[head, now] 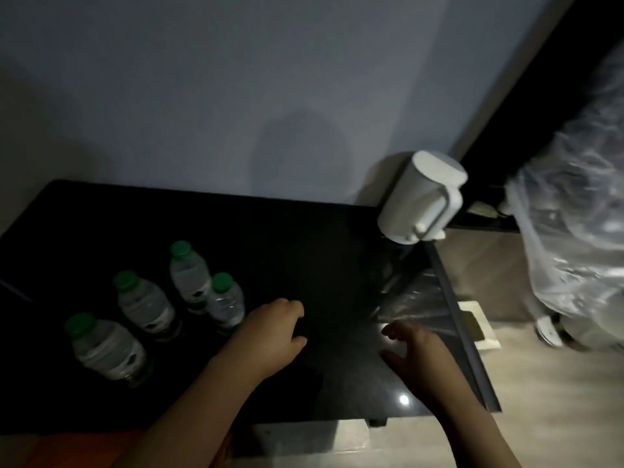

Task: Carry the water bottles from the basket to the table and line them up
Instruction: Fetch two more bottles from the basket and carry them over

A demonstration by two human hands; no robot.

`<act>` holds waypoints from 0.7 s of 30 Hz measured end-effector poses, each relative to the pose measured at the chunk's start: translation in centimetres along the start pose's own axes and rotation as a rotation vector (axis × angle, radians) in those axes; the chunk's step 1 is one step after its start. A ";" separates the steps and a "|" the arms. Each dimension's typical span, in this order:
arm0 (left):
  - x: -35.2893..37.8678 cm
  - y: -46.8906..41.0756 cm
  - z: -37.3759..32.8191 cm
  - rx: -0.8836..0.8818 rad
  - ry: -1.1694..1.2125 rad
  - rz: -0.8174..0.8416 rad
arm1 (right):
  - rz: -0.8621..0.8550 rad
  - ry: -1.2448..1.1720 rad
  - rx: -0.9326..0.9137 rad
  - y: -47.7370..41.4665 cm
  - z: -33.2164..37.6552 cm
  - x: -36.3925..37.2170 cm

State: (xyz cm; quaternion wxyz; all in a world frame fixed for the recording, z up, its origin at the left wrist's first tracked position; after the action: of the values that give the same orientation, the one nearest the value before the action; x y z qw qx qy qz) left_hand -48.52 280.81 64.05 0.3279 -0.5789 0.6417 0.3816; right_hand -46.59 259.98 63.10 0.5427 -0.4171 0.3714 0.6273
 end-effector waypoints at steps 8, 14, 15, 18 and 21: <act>7.0 -0.8 -13.6 0.221 -0.047 0.144 | -0.097 -0.057 0.298 6.9 -13.9 -5.2; 12.2 -0.2 -21.8 0.363 -0.041 0.255 | -0.143 -0.055 0.481 12.9 -21.8 -7.7; 13.0 -0.1 -23.0 0.389 -0.042 0.274 | -0.155 -0.058 0.517 13.9 -22.9 -8.1; 15.5 0.1 -26.8 0.483 -0.070 0.326 | -0.202 -0.075 0.624 16.7 -26.1 -9.2; 18.3 -0.4 -30.6 0.560 -0.113 0.392 | -0.238 -0.098 0.726 19.1 -29.0 -10.1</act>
State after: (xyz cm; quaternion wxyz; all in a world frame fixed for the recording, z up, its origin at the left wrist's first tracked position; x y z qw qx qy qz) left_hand -49.61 245.22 63.35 0.4295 -0.3102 0.8013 0.2777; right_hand -61.37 227.02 61.81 0.7413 -0.2072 0.4920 0.4067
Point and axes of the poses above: each hand's wrist, its own y-axis away from the middle knuckle, its own x-axis out of the palm, z = x × y, the point moved 9 cm from there along -y, towards the middle knuckle, and after that the axes turned 10 degrees about -z, right-handed, at the moved point
